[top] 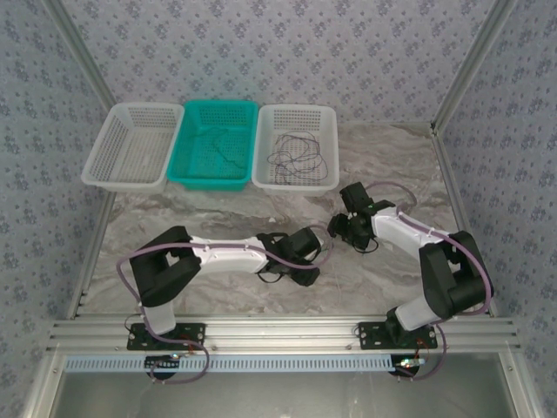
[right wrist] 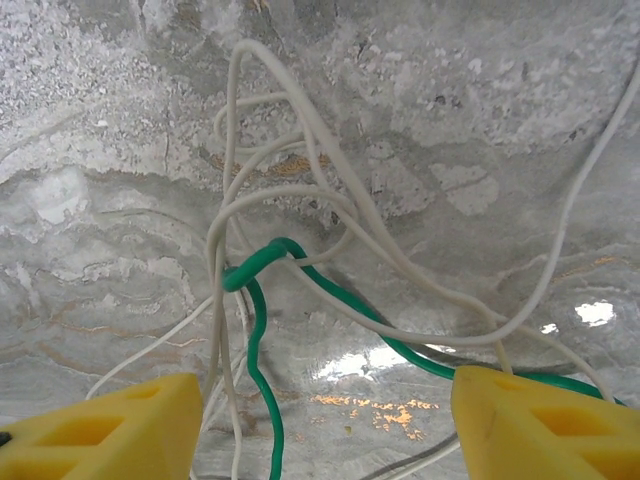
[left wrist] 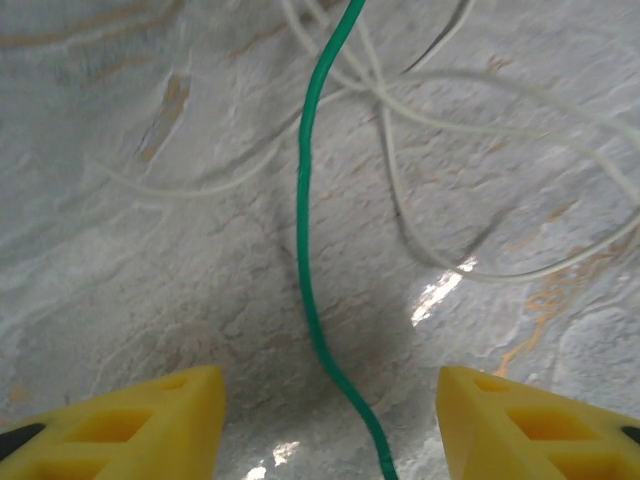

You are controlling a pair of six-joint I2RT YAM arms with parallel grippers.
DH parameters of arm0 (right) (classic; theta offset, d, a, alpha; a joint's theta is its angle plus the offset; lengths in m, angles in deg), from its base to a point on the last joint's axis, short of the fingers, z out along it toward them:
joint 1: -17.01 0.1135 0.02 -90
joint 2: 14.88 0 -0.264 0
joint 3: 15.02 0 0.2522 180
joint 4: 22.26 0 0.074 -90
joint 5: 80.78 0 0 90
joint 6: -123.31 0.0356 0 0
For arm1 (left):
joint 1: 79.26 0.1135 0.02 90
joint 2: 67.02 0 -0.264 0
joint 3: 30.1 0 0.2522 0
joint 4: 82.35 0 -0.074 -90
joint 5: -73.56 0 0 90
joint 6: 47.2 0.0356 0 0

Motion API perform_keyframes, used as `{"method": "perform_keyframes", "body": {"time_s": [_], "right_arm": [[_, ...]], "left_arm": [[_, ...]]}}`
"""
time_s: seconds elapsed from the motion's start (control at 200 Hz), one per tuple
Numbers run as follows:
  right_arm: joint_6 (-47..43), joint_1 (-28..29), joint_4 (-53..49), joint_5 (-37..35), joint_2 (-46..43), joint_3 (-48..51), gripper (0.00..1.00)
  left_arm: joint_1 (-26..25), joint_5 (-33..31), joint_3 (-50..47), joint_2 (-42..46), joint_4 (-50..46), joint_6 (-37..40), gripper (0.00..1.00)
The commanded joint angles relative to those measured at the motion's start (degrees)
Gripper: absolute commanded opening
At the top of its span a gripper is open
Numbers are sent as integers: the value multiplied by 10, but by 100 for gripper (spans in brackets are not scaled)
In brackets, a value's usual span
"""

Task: Untangle the cables

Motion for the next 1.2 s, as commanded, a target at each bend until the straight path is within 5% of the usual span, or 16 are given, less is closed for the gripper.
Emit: {"method": "perform_keyframes", "body": {"time_s": [0.0,0.465,0.8,1.064,1.194], "right_arm": [[13,3,-15,-16,-4,-7,68],[17,3,-25,-30,-3,-5,68],[76,-28,-51,-119,-22,42,69],[64,-134,-45,-109,-80,93,70],[9,-136,-36,-92,-134,76,67]], "left_arm": [[1,-10,17,-14,-22,-13,57],[1,6,36,-34,-20,-4,0],[20,-54,29,112,-32,33,0],[91,-43,-5,279,-35,37,0],[109,-40,-14,331,-36,64,0]]}}
